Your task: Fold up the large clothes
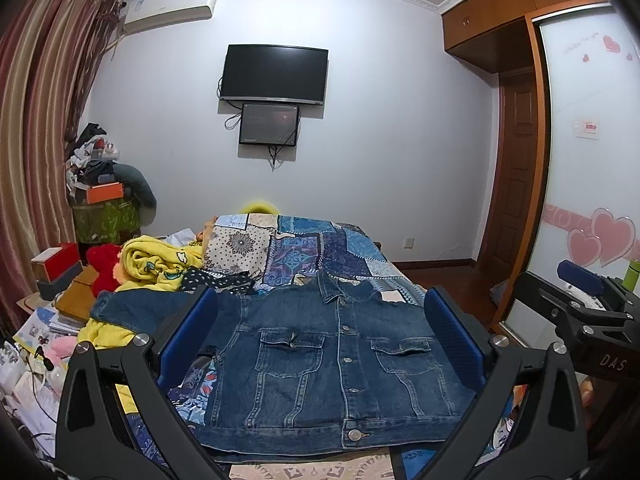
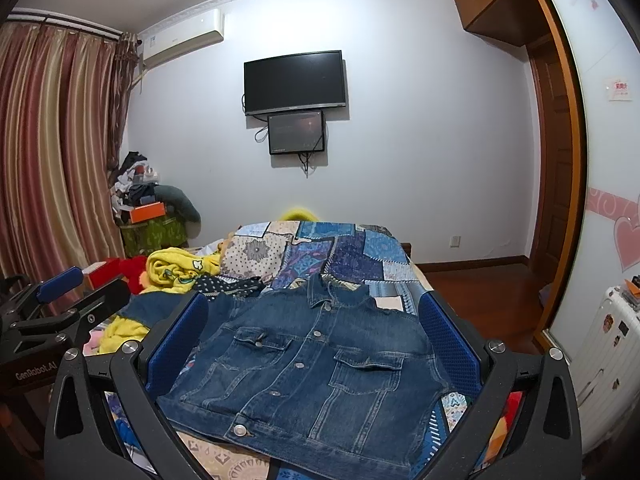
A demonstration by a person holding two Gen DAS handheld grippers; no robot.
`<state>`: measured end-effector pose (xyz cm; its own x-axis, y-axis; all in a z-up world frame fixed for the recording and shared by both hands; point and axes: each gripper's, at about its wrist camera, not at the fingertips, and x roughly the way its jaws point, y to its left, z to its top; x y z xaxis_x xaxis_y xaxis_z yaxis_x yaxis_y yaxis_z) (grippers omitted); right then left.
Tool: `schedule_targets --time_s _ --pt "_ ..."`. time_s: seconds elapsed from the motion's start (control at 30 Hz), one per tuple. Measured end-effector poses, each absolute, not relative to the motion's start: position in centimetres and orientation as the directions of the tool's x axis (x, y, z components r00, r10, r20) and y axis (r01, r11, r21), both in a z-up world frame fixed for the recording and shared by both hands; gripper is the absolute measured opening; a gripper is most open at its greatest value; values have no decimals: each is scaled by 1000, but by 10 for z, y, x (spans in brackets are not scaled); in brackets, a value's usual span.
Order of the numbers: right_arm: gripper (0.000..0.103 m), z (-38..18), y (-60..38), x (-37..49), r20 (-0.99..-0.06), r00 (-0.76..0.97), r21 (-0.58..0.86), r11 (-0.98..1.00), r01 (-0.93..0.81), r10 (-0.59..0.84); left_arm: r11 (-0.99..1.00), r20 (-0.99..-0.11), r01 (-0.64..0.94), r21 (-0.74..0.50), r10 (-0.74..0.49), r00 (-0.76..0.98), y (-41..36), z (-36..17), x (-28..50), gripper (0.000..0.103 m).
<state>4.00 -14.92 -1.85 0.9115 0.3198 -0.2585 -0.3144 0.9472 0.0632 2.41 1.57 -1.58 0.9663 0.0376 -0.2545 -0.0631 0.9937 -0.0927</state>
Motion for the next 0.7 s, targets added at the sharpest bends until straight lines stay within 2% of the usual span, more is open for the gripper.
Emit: schedule_targets --time_s 0.3,0.57,0.7 --pt "103 -33 -146 65 -333 891 74 951 -300 308 989 -300 -117 -93 84 950 35 -25 47 103" --pt "103 -59 -145 105 -466 839 114 959 -258 282 972 -422 -218 -91 161 892 77 -60 95 103" --pt "103 -75 -144 129 -545 796 129 965 -228 261 944 -505 -321 -71 244 828 111 -88 121 103"
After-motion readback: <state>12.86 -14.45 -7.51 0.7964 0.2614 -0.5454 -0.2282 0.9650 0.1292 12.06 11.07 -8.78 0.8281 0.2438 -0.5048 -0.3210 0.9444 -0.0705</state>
